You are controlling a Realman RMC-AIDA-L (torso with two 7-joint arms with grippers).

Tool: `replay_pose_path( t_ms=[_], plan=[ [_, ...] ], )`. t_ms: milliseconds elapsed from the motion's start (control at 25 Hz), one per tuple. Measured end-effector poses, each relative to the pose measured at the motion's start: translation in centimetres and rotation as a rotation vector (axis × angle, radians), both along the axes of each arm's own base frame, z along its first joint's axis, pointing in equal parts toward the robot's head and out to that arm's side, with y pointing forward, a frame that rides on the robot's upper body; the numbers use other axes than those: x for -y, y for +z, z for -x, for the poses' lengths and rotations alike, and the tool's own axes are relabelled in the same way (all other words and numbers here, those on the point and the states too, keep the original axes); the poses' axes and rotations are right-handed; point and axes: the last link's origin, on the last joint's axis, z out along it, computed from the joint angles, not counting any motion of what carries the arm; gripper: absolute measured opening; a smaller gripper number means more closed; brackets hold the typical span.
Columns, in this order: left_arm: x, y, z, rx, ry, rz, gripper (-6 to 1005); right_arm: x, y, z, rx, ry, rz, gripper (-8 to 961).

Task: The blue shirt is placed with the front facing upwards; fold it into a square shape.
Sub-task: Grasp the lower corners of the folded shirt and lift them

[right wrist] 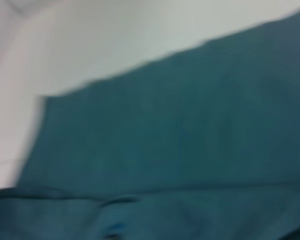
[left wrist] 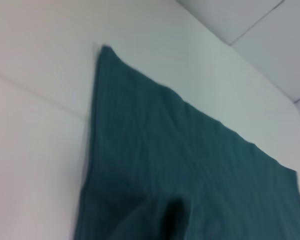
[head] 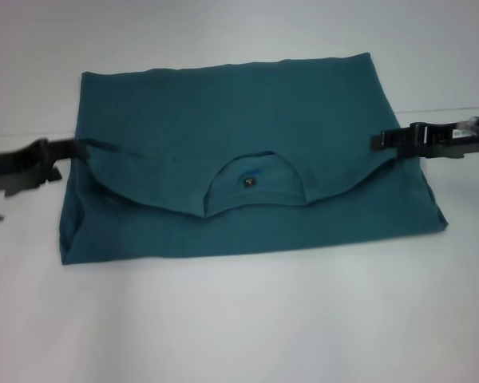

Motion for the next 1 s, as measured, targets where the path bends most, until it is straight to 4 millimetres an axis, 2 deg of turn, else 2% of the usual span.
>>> replay_pose_path(
  t_ms=[40, 280, 560, 760, 1000],
  plan=[
    [0.4, 0.0, 0.3, 0.025, 0.005, 0.004, 711, 0.6, 0.1, 0.0, -0.051, 0.016, 0.002, 751],
    [3.4, -0.2, 2.4, 0.139, 0.042, 0.024, 708, 4.6, 1.8, -1.2, -0.345, 0.079, -0.038, 746],
    [5.6, -0.9, 4.5, 0.147, 0.041, 0.053, 705, 8.5, 1.8, -2.9, -0.434, 0.146, -0.026, 746],
    [6.1, -1.3, 5.5, 0.140, 0.041, 0.049, 706, 8.9, 1.6, -3.5, -0.437, 0.132, -0.029, 746],
    [5.6, -2.0, 5.8, 0.126, 0.064, 0.047, 706, 8.8, 1.6, -4.1, -0.429, 0.119, -0.057, 746]
  ],
)
